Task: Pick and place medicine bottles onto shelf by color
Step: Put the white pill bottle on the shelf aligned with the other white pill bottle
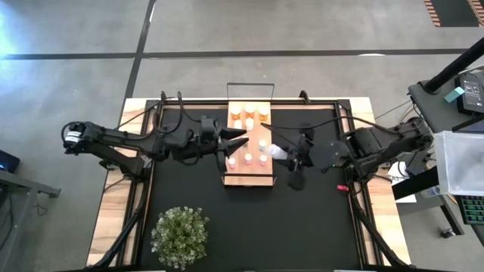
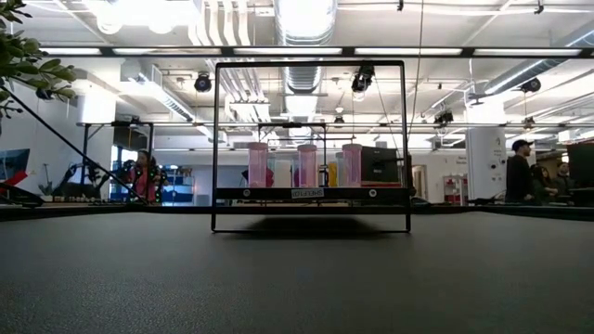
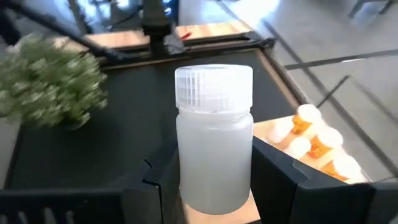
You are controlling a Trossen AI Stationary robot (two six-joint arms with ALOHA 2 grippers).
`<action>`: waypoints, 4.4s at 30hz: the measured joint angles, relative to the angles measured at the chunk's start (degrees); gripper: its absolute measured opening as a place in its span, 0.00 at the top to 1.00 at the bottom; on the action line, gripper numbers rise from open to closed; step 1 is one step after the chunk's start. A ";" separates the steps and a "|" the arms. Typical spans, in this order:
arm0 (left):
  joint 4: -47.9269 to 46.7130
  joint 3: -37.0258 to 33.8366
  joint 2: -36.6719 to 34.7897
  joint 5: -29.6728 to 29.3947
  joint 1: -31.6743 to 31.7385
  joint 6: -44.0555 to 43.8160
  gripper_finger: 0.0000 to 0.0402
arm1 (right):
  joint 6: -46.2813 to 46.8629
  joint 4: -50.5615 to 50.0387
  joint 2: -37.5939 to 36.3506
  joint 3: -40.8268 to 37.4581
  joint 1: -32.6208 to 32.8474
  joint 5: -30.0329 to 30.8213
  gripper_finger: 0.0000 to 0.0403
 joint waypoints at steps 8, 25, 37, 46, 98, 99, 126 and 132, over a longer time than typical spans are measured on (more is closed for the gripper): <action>-0.89 -0.11 0.41 2.26 1.91 -0.88 0.57 | -3.04 3.79 -0.33 0.00 -7.22 2.78 0.64; 1.87 0.09 1.05 2.81 5.53 7.32 0.27 | -12.86 19.98 5.39 -0.02 -13.29 -2.38 0.64; 2.39 0.04 1.00 6.10 5.88 10.23 0.27 | -14.30 23.44 7.48 0.13 -13.85 -2.21 0.64; 2.82 0.02 0.50 3.11 7.48 10.25 0.27 | -15.14 16.90 5.18 0.15 -14.57 -2.20 0.64; 7.28 0.02 -7.19 3.17 10.08 21.69 0.27 | -13.15 111.21 8.62 -72.37 -55.62 -62.11 0.64; 7.64 0.02 -7.19 3.17 10.07 21.66 0.27 | -12.39 111.49 10.03 -71.87 -56.54 -64.67 0.64; 11.59 0.00 -7.19 1.51 10.04 21.60 0.27 | -14.59 118.53 34.95 -60.50 -59.85 -72.66 0.64; 11.36 0.00 -7.22 1.22 10.04 21.66 0.27 | -15.78 118.58 35.43 -60.08 -59.83 -72.68 0.64</action>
